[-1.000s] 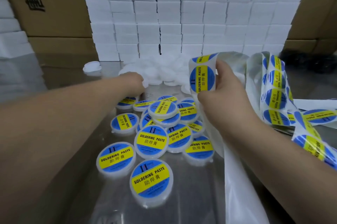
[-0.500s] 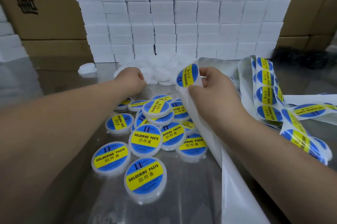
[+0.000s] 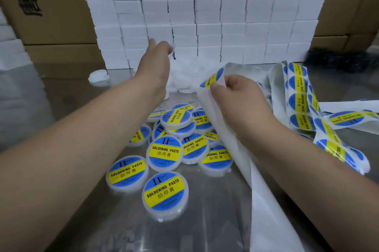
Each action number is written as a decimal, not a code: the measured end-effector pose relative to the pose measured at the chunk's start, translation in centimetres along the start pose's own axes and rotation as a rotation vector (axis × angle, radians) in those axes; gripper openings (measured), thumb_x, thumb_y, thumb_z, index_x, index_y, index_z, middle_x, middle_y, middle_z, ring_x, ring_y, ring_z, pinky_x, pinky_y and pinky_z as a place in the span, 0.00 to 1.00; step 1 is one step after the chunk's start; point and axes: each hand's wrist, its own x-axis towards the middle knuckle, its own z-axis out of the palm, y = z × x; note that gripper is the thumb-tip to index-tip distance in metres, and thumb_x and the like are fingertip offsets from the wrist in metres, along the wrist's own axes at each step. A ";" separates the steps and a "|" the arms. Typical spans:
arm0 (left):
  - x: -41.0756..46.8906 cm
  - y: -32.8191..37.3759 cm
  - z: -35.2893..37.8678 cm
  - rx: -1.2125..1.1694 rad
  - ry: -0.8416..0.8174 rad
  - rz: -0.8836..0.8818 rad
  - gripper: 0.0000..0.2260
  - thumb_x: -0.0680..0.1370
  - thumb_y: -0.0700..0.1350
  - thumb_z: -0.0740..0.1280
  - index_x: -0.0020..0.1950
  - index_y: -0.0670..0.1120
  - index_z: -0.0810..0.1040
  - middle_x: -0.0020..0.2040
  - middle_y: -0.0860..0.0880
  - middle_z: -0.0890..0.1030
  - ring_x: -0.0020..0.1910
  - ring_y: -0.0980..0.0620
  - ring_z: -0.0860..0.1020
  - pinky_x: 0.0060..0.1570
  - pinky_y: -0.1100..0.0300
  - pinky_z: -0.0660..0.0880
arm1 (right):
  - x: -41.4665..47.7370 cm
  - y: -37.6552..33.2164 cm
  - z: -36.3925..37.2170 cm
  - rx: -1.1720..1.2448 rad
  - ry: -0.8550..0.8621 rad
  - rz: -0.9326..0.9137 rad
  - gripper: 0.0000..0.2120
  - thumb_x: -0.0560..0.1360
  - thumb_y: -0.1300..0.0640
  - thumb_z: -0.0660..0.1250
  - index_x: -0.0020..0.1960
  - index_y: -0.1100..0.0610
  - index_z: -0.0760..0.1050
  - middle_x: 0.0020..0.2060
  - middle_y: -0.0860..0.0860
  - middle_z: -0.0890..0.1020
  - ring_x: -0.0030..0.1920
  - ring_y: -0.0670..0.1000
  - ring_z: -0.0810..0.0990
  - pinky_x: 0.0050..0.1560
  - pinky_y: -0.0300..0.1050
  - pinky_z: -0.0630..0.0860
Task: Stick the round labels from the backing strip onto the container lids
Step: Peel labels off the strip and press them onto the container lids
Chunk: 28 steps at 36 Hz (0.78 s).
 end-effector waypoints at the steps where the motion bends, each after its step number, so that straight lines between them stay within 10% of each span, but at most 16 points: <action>1: -1.1 0.6 -0.1 -0.052 -0.023 0.024 0.13 0.77 0.46 0.58 0.60 0.52 0.74 0.61 0.50 0.73 0.52 0.49 0.70 0.48 0.57 0.67 | -0.1 -0.1 0.0 0.027 -0.007 0.006 0.10 0.74 0.57 0.61 0.36 0.61 0.71 0.25 0.46 0.67 0.25 0.44 0.64 0.27 0.38 0.62; 3: -3.1 1.2 -0.3 -0.061 -0.090 0.070 0.07 0.77 0.46 0.56 0.42 0.53 0.72 0.51 0.50 0.74 0.45 0.51 0.68 0.44 0.57 0.64 | -0.2 -0.3 0.1 0.083 -0.021 0.004 0.07 0.71 0.60 0.61 0.39 0.65 0.70 0.28 0.50 0.66 0.29 0.47 0.62 0.31 0.41 0.59; 13: -5.7 -1.4 -1.1 0.171 -0.247 0.210 0.14 0.79 0.45 0.52 0.49 0.62 0.72 0.46 0.64 0.70 0.42 0.57 0.77 0.42 0.63 0.70 | -0.4 -0.3 0.0 0.156 -0.039 -0.016 0.14 0.67 0.67 0.57 0.40 0.51 0.76 0.30 0.42 0.80 0.28 0.41 0.74 0.30 0.35 0.70; 28: -6.7 -2.3 -2.6 0.591 -0.206 0.563 0.03 0.71 0.55 0.63 0.41 0.58 0.71 0.42 0.57 0.71 0.43 0.60 0.69 0.41 0.62 0.63 | -0.7 -0.1 0.1 0.076 -0.083 -0.063 0.18 0.70 0.67 0.61 0.25 0.51 0.68 0.19 0.43 0.63 0.21 0.43 0.59 0.18 0.32 0.57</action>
